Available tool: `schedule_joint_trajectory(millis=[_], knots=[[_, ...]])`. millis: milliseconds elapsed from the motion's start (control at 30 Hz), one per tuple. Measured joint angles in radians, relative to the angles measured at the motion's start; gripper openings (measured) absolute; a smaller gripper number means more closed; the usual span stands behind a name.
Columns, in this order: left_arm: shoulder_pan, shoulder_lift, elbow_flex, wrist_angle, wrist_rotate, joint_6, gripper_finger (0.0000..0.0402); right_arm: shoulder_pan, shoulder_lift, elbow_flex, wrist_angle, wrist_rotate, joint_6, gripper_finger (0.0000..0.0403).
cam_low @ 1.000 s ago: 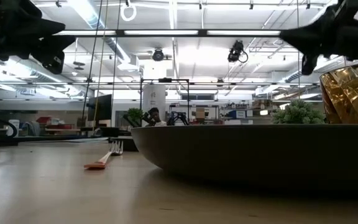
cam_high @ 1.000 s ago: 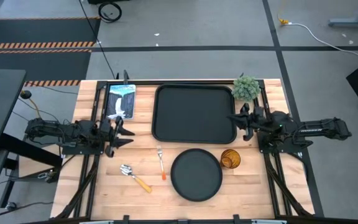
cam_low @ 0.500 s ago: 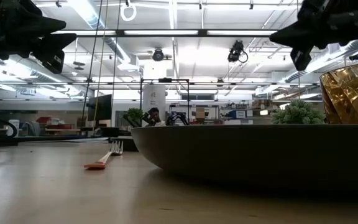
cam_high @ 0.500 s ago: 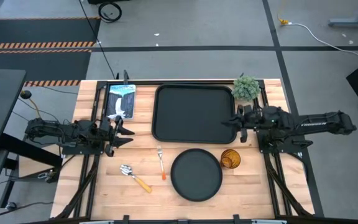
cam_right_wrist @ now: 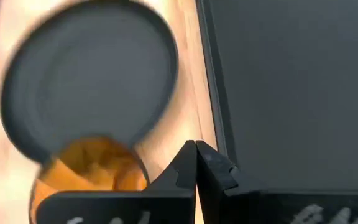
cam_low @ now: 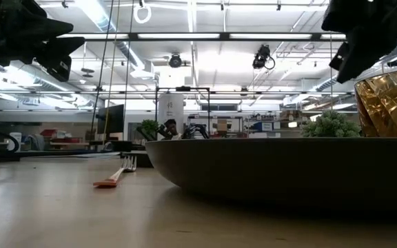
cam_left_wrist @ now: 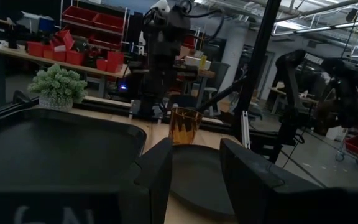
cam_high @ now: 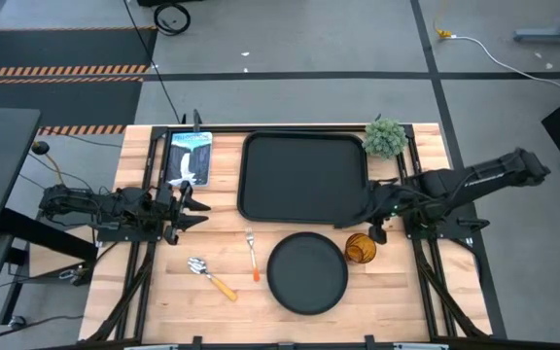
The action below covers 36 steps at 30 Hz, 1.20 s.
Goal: Pick and place plate/cup/fork/spoon on tray
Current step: Put the orange cup on the black tray
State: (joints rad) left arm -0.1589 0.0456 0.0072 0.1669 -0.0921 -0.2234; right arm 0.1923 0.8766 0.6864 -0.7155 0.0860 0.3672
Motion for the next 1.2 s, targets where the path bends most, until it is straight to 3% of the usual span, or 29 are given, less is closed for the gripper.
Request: schedule_joint_trajectory(millis=[133, 400, 567, 833, 1200], knots=[[0.000, 0.000, 0.000, -0.003, 0.000, 0.000, 0.0142, 0.009, 0.059, 0.093, -0.103, -0.025, -0.035, 0.0023], [0.000, 0.000, 0.000, -0.005, 0.000, 0.000, 0.0142, 0.018, 0.248, 0.279, -0.328, -0.132, -0.101, 0.0107], [0.000, 0.000, 0.000, -0.005, 0.000, 0.000, 0.0142, 0.028, 0.355, 0.388, -0.421, -0.130, -0.131, 0.0115], [0.000, 0.000, 0.000, -0.005, 0.000, 0.000, 0.0142, 0.054, 0.503, 0.465, -0.481, -0.123, -0.135, 0.0123], [0.000, 0.000, 0.000, -0.006, 0.000, 0.000, 0.0142, 0.083, 0.629, 0.493, -0.552, -0.094, -0.154, 0.0182]])
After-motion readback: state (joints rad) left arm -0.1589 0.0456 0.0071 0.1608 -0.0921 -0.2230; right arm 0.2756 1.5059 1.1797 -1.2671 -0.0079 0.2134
